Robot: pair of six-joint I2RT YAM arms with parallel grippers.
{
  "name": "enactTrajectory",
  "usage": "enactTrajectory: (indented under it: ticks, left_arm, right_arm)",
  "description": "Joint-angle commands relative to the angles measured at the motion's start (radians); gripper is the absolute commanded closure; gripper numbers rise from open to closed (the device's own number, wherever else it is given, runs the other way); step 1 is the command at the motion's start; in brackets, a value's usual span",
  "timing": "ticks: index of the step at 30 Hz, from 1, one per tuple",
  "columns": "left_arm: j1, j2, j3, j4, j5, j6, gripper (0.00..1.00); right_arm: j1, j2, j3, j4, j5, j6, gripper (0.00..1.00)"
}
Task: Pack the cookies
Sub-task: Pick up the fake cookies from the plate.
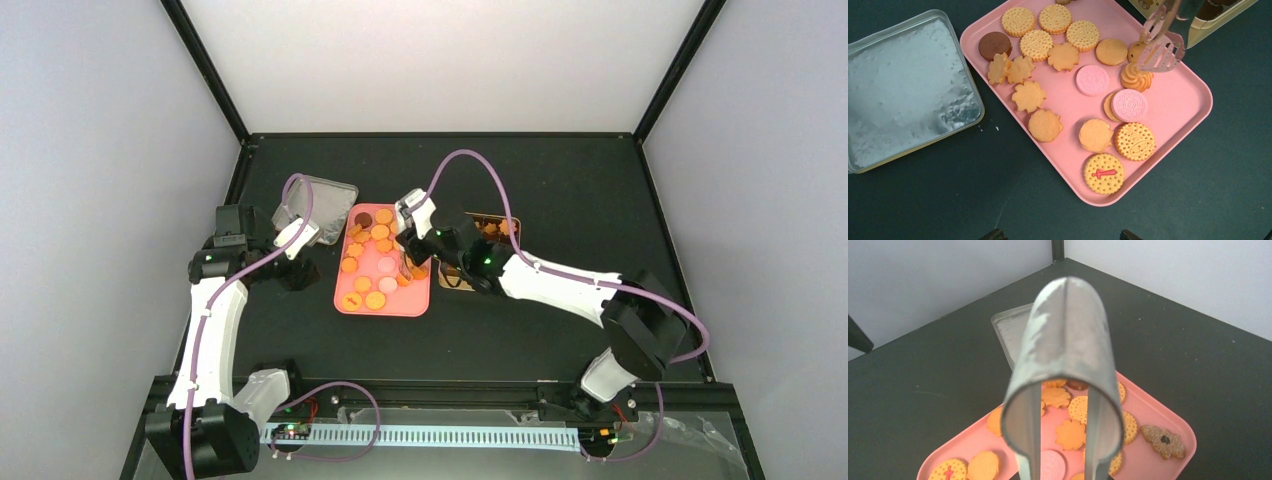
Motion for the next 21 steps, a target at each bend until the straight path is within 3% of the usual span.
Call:
enactTrajectory:
  ticks: [1,9,21]
  left_arm:
    - [0.008,-0.006,0.018,-0.017,0.011,0.019,0.39]
    - [0.008,-0.007,0.035,-0.029,0.007,0.022,0.39]
    - [0.009,-0.001,0.053,-0.040,0.012,0.024,0.39]
  right_arm:
    - [0.005,0.030,0.053,0.071,0.043,-0.020,0.67]
    - [0.004,0.083,0.055,0.066,0.106,-0.037,0.65]
    - [0.005,0.096,0.007,0.061,0.009,0.009,0.61]
